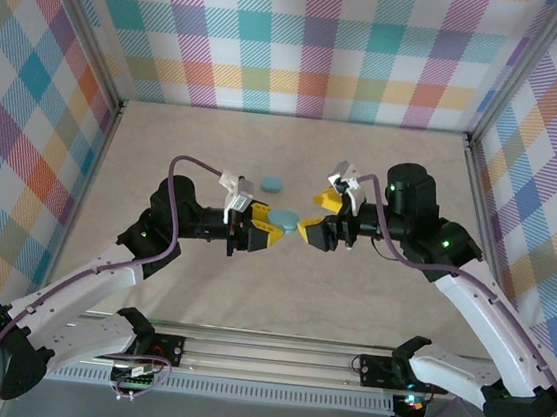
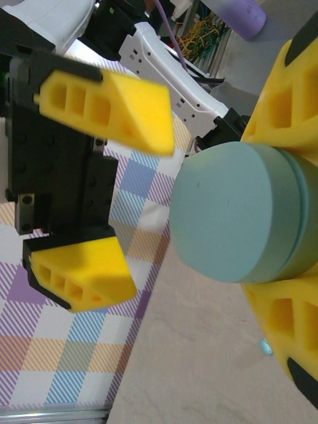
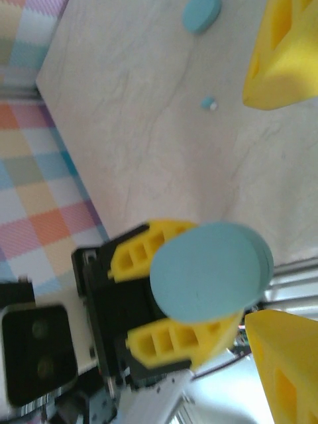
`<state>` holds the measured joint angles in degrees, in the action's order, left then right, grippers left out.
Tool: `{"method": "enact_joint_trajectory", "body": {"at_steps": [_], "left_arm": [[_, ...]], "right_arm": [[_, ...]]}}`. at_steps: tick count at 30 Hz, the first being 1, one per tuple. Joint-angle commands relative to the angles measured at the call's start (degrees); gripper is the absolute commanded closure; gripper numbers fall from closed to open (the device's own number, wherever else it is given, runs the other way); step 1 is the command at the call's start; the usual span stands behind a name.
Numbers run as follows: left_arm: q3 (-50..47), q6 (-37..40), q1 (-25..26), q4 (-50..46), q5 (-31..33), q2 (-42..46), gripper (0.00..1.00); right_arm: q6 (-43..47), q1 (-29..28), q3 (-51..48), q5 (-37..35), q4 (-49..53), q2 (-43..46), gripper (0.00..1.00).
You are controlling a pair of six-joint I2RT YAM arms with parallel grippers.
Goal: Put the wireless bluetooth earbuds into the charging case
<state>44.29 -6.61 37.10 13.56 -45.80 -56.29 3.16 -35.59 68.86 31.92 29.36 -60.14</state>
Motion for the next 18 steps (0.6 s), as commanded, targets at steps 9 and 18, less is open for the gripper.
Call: {"method": "enact_joint_trajectory", "body": {"at_steps": [9,18], "left_arm": [[1.47,-0.59,0.42,1.48,-1.44,0.57,1.00],[2.11,-0.68,0.38,1.38,-2.37,-0.27,1.00]], "right_arm": [[5.12,-1.91,4.14,4.14,1.97,-5.18,0.17],[2.99,-1.85,7.26,-2.49,1.58,-7.58,0.19]]}}
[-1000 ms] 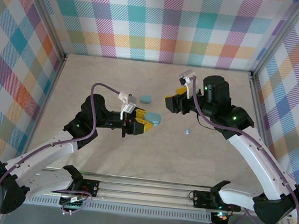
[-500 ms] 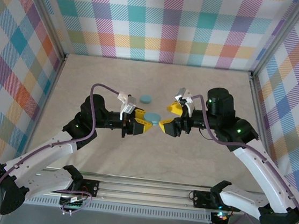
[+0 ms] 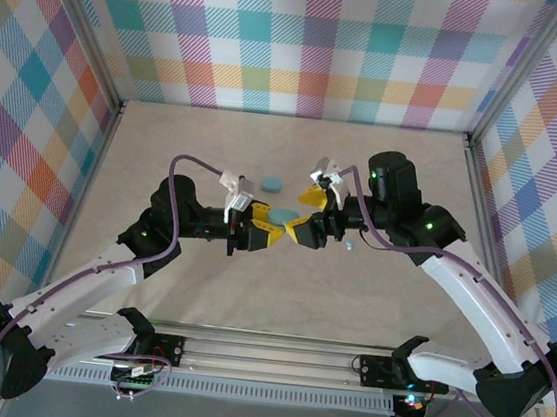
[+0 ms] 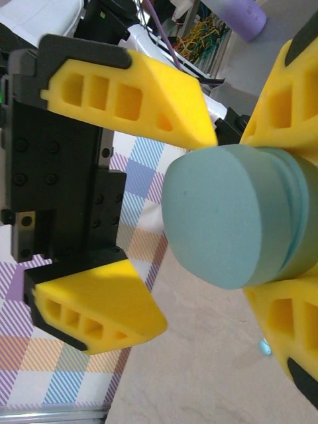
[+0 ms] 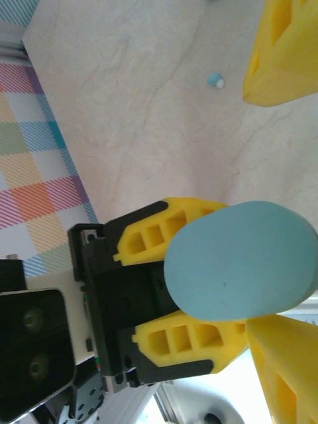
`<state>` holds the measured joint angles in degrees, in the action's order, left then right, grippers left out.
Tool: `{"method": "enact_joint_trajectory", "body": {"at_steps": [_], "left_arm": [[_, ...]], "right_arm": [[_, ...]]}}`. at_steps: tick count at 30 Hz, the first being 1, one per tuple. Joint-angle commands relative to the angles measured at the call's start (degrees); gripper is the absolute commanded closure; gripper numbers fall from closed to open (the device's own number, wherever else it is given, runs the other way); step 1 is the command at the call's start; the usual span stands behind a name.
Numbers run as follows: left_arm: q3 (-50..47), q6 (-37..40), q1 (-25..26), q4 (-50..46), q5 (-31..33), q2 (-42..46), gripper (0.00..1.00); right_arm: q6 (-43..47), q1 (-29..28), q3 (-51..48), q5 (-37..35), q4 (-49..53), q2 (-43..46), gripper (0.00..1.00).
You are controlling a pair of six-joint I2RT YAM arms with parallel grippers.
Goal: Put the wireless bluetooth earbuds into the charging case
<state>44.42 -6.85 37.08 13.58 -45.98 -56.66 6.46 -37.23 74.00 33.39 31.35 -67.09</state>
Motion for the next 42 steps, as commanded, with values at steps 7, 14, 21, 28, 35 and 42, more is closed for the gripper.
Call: {"method": "enact_joint_trajectory", "body": {"at_steps": [7,14,21,28,35,42], "left_arm": [[1.98,-0.36,0.38,1.01,-2.28,0.43,1.00],[1.95,0.17,0.43,0.98,-1.84,0.30,1.00],[0.10,0.70,0.30,1.28,1.58,0.13,1.00],[-0.12,1.80,0.36,-1.46,5.53,0.17,1.00],[-0.48,2.01,0.27,-2.69,8.36,1.17,1.00],[-0.19,2.61,0.19,-6.20,11.72,1.17,1.00]], "right_arm": [[-2.89,-0.16,2.66,-11.00,-1.39,-1.00,0.20],[-4.43,-0.12,3.78,-13.46,0.25,-2.86,0.21],[-7.35,-0.12,4.05,-10.10,0.64,-3.13,0.21],[-8.88,-0.12,4.42,-6.07,1.31,-3.37,0.20],[-11.21,-0.12,4.16,-7.15,0.92,-2.02,0.21],[-13.49,1.29,8.83,-11.81,7.73,-3.33,0.22]]}}
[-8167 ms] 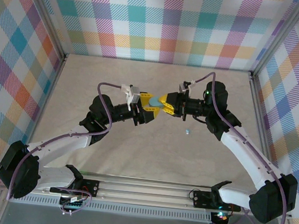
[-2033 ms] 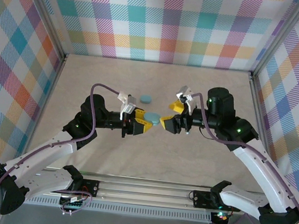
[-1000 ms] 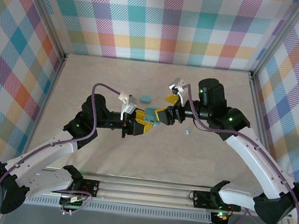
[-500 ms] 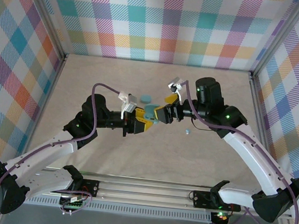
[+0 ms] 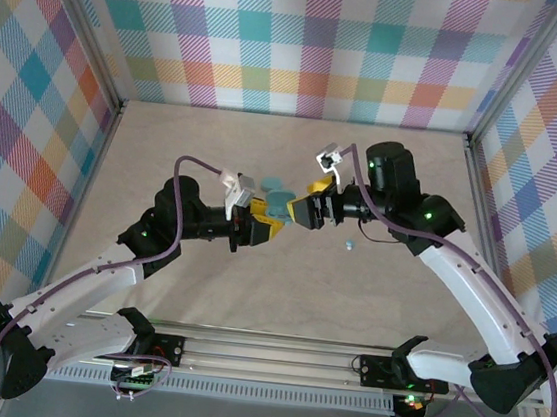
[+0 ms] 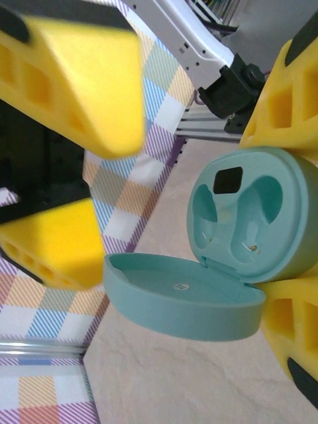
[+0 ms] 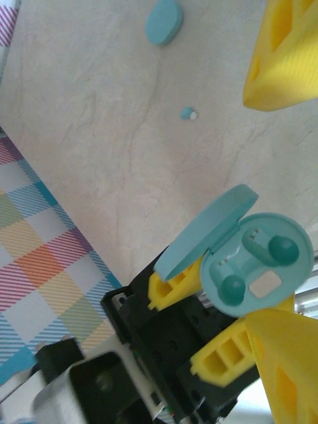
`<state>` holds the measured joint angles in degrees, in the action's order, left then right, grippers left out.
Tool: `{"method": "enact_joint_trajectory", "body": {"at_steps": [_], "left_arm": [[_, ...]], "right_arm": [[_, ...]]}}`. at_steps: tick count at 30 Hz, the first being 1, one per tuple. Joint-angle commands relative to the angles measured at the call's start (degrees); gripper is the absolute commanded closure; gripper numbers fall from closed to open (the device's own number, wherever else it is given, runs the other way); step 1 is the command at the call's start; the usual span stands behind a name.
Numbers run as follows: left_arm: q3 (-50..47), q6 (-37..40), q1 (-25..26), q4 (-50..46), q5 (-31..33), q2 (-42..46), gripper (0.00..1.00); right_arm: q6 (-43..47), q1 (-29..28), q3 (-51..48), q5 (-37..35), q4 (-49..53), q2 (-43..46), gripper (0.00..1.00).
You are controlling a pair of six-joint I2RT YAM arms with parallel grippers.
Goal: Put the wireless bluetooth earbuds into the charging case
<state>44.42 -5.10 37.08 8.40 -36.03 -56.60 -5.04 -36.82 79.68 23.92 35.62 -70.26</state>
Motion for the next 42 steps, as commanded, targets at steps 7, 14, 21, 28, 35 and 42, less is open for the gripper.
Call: {"method": "enact_joint_trajectory", "body": {"at_steps": [7,14,21,28,35,42], "left_arm": [[-1.27,0.91,-0.08,-1.04,3.15,1.66,1.00],[-1.62,0.82,-0.30,-0.84,2.81,1.71,1.00],[-1.88,0.18,-0.34,-0.31,2.08,1.70,1.00],[-3.27,-0.76,-0.35,1.09,1.94,1.30,1.00],[-3.95,-1.05,-0.34,2.41,1.93,0.35,1.00],[-3.76,-0.96,-0.34,2.76,1.76,-0.73,1.00]], "right_arm": [[-7.04,6.75,5.01,-5.29,7.09,1.52,0.26],[-10.74,19.98,0.36,-0.69,9.89,-1.83,0.39],[-12.07,29.90,-14.06,7.43,-1.31,-11.91,0.51],[-10.66,29.83,-17.41,2.77,-5.97,-22.27,0.55],[-6.54,29.79,-18.73,0.95,-9.00,-28.75,0.61],[-5.25,28.13,-18.73,-0.76,-9.66,-33.80,0.65]]}}
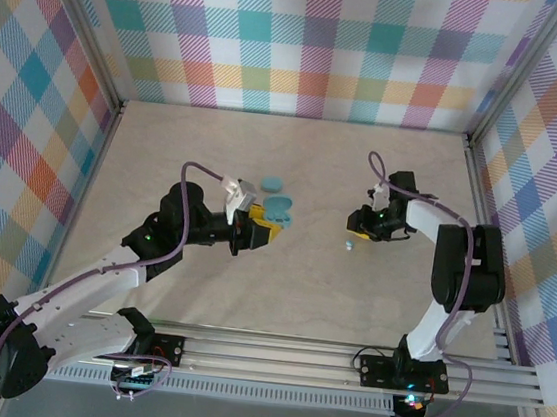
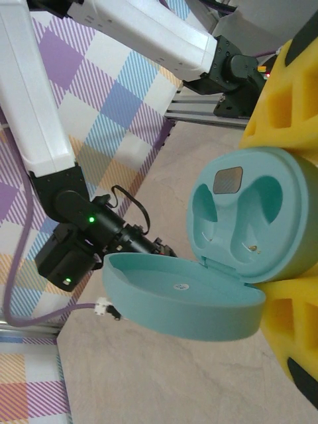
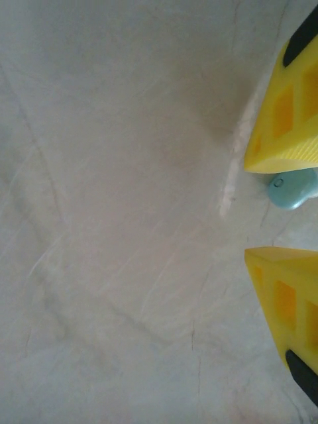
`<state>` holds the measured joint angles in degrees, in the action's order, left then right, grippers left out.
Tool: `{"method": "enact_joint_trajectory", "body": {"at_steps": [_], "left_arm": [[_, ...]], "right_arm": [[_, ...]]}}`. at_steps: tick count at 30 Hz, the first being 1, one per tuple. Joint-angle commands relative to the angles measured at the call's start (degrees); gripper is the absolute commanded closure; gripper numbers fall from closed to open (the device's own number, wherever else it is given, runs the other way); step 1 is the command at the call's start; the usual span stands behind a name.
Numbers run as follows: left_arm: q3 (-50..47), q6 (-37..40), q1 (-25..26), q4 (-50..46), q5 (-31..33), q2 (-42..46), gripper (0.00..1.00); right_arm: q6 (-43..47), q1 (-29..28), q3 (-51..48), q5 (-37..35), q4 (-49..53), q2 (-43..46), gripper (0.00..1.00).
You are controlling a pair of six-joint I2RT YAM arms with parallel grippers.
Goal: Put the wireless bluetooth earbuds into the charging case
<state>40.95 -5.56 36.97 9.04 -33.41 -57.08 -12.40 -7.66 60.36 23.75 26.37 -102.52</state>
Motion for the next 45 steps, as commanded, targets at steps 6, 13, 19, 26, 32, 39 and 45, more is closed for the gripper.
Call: {"method": "enact_joint_trajectory", "body": {"at_steps": [6,13,19,26,32,39,45], "left_arm": [[-0.28,-0.42,-0.23,1.60,-0.52,0.27,1.00],[-0.28,-0.24,-0.23,0.89,-0.17,0.76,1.00],[-0.25,-0.33,-0.23,0.89,-0.09,1.09,1.00],[-0.43,-0.50,-0.24,0.20,0.17,2.24,1.00],[-0.87,-0.41,-0.24,0.00,0.54,3.28,1.00],[-0.43,-0.24,-0.23,-0.23,0.36,3.13,1.00],[-0.07,-0.32,-0.23,0.16,0.23,2.55,1.00]], "right_arm": [[2.06,-2.67,0.74,-1.90,1.11,-2.23,0.64],[-0.02,-4.50,-1.99,-0.72,1.52,-0.61,0.65],[-2.30,-5.52,-2.48,-1.58,3.56,1.41,0.65],[-3.24,-5.87,-2.51,-2.54,5.76,3.06,0.65],[-2.98,-5.87,-2.88,-3.97,7.35,2.97,0.62],[-3.21,-5.87,-3.38,-2.52,7.77,2.31,0.62],[-3.67,-5.87,-4.34,-1.44,8.56,3.75,0.62]]}}
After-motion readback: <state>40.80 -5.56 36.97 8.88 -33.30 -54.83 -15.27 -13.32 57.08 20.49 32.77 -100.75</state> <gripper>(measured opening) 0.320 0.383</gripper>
